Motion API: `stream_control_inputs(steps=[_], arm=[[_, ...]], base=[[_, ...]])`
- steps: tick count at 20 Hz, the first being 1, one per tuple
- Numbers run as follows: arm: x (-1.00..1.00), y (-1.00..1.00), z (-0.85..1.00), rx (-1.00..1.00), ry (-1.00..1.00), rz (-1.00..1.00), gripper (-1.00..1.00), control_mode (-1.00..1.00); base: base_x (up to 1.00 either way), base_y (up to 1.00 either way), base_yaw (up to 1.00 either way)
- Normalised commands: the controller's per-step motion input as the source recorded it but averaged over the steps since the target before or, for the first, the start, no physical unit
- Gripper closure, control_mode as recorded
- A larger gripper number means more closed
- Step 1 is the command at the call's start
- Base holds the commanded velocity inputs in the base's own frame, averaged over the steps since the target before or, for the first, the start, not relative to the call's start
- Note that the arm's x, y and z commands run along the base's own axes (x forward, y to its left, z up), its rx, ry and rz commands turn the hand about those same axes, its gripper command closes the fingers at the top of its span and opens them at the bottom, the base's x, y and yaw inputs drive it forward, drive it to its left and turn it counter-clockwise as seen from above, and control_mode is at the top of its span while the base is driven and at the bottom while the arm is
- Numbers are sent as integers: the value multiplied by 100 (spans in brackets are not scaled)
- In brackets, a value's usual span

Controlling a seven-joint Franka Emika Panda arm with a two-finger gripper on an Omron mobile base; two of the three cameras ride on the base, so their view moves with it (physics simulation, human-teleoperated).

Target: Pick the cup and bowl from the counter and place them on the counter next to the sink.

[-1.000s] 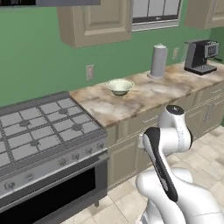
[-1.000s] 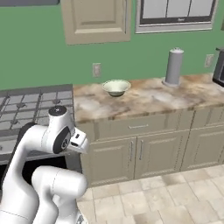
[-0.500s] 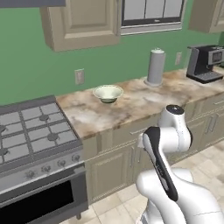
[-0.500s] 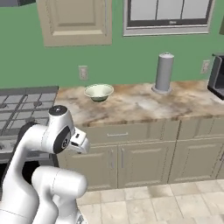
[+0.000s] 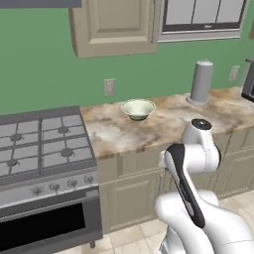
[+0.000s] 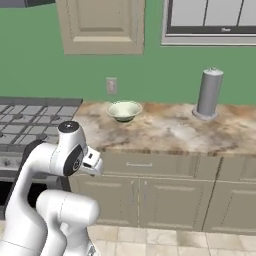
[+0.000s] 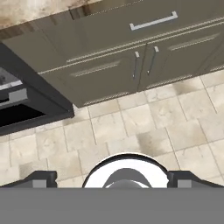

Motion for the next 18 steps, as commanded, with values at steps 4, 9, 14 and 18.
stream_control_inputs(steps=[4,9,14,18], arm=[[0,0,0,0,0,0,-100,100],[0,0,0,0,0,0,-100,100],[0,0,0,0,0,0,-100,100],[0,0,0,0,0,0,-100,100]], base=[[60,-26,38],[90,-56,28],[86,-61,12],[59,-59,1]])
